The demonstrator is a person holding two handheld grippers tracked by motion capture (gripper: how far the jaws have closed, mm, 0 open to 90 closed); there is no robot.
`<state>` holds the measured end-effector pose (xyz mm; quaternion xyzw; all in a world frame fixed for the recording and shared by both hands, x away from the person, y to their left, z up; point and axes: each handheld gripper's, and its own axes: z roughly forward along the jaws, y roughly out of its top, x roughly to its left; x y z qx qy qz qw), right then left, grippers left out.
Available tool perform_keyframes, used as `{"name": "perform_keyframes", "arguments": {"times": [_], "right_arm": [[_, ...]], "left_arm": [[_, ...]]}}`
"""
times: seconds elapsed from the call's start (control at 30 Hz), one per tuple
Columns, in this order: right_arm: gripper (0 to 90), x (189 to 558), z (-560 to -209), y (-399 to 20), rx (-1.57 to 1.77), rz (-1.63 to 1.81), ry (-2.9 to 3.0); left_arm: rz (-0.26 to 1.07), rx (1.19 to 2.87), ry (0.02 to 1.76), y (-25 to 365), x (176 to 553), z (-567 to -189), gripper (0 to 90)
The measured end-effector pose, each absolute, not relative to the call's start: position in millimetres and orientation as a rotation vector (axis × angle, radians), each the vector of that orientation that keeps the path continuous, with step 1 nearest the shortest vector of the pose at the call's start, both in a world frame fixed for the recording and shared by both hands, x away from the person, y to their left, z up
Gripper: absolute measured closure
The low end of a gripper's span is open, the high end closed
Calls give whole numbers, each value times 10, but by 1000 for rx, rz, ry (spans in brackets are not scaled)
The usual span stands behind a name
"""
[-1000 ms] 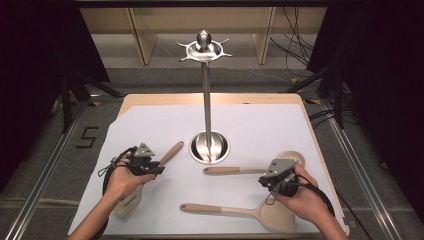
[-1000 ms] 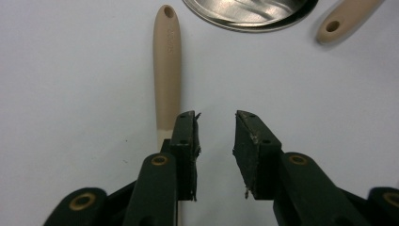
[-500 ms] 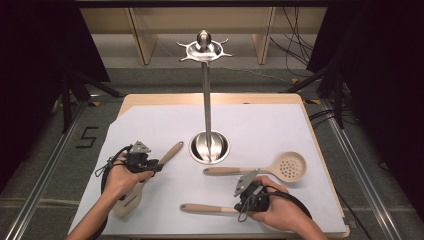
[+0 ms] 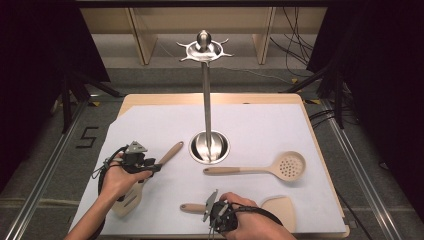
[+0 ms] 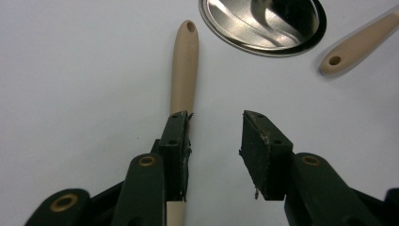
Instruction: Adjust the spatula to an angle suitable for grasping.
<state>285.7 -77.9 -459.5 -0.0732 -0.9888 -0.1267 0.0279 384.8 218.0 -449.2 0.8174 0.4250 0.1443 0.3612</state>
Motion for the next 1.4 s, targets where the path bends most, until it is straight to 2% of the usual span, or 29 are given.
{"name": "perform_keyframes", "arguments": {"times": [0.13,0.17,0.6,0.77,0.8,0.97,1.1,1.2,1.23,1.4], "right_arm": [[900,2908,-4593,-789,-205,-396,-3073],[900,2865,-4606,-762,-362,-399,-3063],[900,3058,-4601,-734,-449,-482,-3100],[900,3107,-4600,-710,-523,-484,-3092],[900,3137,-4598,-720,-519,-493,-3088],[900,3240,-4599,-741,-663,-528,-3101],[848,3266,-4508,-774,-604,-559,-3084],[775,3252,-4356,-849,-574,-529,-3142],[723,3244,-4307,-913,-577,-420,-3165],[689,3318,-4297,-1074,-428,-272,-3241]], "left_arm": [[374,2108,1097,2189,3855,-4503,600],[366,2112,1096,2196,3858,-4500,598],[383,2090,1115,2197,3845,-4473,586],[366,2105,1102,2219,3858,-4478,585],[360,2153,1077,2242,3863,-4460,585],[384,2087,1114,2195,3845,-4477,582],[377,2093,1106,2208,3852,-4480,579],[360,2155,1076,2243,3862,-4459,578],[368,2106,1097,2214,3858,-4478,576],[373,2076,1105,2188,3849,-4472,573]]}}
